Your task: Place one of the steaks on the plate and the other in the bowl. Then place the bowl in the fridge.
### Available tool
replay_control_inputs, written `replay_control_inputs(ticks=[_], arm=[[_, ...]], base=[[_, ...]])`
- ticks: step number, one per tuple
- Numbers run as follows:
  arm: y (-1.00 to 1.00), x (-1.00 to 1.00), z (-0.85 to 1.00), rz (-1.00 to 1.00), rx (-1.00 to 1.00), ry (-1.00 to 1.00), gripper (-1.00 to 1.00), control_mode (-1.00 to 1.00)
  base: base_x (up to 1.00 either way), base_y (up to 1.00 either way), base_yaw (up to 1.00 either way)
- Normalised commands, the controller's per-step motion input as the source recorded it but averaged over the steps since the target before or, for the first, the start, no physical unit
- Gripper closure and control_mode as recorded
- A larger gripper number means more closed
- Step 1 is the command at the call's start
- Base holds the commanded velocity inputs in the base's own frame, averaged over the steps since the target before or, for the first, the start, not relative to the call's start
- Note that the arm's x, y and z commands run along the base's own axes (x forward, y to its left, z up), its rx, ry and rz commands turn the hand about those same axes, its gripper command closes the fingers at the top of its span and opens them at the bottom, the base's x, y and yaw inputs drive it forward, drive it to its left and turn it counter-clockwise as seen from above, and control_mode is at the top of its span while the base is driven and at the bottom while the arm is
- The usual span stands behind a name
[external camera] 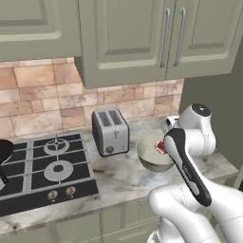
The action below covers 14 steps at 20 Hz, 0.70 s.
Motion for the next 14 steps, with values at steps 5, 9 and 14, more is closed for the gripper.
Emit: replay_control_inputs(ticks=[5, 9, 14], arm=[[-0.13, 0.26, -0.03, 0.0, 0.0, 0.01, 1.0, -1.0], [-0.03, 0.37, -0.19, 0.0, 0.0, 0.02, 1.0, -1.0], [0.0, 0.33, -0.35, 0.0, 0.0, 0.03, 1.0, -1.0]], base=[[0.0, 0.0, 0.0], [0.0, 0.0, 0.0], [0.0, 0.0, 0.0]])
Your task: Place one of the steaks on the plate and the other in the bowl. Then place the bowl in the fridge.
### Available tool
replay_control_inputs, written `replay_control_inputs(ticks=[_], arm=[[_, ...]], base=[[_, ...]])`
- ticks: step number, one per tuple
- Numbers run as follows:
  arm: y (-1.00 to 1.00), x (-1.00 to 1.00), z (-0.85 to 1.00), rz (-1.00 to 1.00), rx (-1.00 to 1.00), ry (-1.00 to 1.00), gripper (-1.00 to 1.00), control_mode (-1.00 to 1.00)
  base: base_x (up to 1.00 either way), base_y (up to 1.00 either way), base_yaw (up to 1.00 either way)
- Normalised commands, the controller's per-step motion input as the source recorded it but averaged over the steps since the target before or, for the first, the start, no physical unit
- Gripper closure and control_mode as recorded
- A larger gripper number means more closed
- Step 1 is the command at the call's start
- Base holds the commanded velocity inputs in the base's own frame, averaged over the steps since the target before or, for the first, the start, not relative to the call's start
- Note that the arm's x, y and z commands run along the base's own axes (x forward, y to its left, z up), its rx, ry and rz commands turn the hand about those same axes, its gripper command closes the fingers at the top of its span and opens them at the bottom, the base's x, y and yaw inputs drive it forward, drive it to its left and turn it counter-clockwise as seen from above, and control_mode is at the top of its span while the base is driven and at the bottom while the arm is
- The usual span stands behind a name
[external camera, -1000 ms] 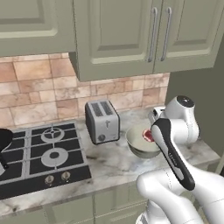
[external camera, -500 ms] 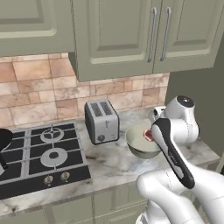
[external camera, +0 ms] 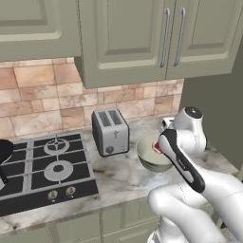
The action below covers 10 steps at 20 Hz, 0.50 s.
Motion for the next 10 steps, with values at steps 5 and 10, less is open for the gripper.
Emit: replay_control_inputs(ticks=[5, 10], arm=[[0.0, 0.37, -0.19, 0.0, 0.0, 0.11, 1.0, -1.0], [0.0, 0.34, -0.11, 0.0, 0.0, 0.08, 1.0, -1.0]], base=[[0.0, 0.0, 0.0], [0.0, 0.0, 0.0]])
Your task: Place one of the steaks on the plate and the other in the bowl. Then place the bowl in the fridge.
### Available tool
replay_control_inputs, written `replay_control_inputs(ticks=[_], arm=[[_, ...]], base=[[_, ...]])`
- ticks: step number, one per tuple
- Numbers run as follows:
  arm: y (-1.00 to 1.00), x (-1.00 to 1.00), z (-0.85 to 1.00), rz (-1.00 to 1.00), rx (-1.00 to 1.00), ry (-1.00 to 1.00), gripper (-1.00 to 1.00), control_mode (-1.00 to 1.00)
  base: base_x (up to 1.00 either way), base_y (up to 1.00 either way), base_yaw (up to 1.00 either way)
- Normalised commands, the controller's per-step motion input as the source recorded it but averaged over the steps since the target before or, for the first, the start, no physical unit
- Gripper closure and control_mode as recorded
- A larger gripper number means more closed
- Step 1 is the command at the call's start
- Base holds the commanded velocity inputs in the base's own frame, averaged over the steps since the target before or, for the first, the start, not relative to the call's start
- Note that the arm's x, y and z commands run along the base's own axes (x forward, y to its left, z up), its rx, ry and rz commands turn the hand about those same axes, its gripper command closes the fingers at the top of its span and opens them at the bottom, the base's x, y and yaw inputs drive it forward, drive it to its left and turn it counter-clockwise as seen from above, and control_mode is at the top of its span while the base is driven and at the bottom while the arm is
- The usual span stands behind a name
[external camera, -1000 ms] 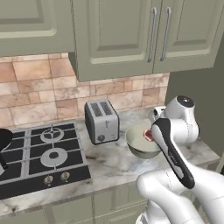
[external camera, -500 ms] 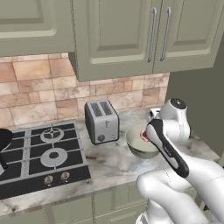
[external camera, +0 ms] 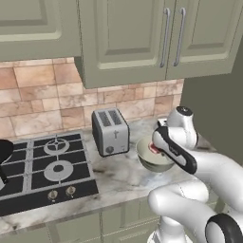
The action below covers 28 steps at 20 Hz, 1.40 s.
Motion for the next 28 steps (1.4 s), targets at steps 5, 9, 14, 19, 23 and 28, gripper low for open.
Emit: replay_control_inputs(ticks=[5, 9, 14, 19, 23, 28], arm=[[0.0, 0.25, -0.02, 0.0, 0.0, 0.03, 1.0, -1.0], [0.0, 0.21, -0.09, 0.0, 0.0, 0.04, 1.0, -1.0], [0.0, 0.0, -0.28, 0.0, 0.0, 0.01, 1.0, -1.0], [0.0, 0.0, -0.5, 0.0, 0.0, 0.03, 1.0, -1.0], [0.0, 0.0, -0.28, 0.0, 0.0, 0.0, 1.0, -1.0], [0.0, 0.0, -0.04, 0.0, 0.0, 0.0, -1.0, -1.0]], base=[[0.0, 0.0, 0.0], [0.0, 0.0, 0.0], [0.0, 0.0, 0.0], [0.0, 0.0, 0.0], [0.0, 0.0, 0.0], [0.0, 0.0, 0.0]])
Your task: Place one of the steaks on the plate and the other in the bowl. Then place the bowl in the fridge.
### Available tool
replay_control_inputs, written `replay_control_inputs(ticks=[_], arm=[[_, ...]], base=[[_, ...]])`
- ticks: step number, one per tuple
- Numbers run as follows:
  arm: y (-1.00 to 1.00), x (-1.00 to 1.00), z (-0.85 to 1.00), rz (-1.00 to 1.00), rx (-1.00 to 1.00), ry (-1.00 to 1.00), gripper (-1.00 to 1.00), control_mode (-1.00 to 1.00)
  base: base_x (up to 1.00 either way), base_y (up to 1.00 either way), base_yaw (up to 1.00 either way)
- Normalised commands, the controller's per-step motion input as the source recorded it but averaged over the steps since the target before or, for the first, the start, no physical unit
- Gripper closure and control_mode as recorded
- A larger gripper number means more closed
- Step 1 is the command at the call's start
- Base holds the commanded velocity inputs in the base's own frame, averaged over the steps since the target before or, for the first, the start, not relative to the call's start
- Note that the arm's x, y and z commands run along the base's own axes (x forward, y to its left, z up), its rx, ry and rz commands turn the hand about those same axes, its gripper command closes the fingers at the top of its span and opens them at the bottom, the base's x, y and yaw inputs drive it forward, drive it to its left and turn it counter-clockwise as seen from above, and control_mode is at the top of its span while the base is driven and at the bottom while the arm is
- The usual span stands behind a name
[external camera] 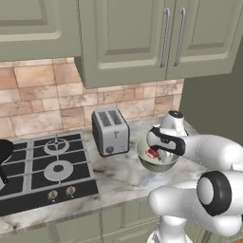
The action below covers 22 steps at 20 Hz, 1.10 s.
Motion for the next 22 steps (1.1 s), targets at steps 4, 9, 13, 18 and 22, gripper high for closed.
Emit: replay_control_inputs(ticks=[4, 9, 13, 18, 22], arm=[[0.0, 0.0, 0.0, 0.0, 0.0, 0.0, -1.0, -1.0], [0.0, -0.05, 0.01, 0.0, 0.0, -0.07, -1.0, -1.0], [0.0, -0.37, 0.19, 0.03, 0.0, -0.24, -1.0, -1.0], [0.0, -0.65, 0.34, 0.02, 0.0, -0.48, -1.0, -1.0], [0.0, -0.65, 0.49, 0.0, 0.0, -0.37, -1.0, -1.0]], base=[[0.0, 0.0, 0.0], [0.0, 0.0, 0.0], [0.0, 0.0, 0.0], [0.0, 0.0, 0.0], [0.0, 0.0, 0.0]])
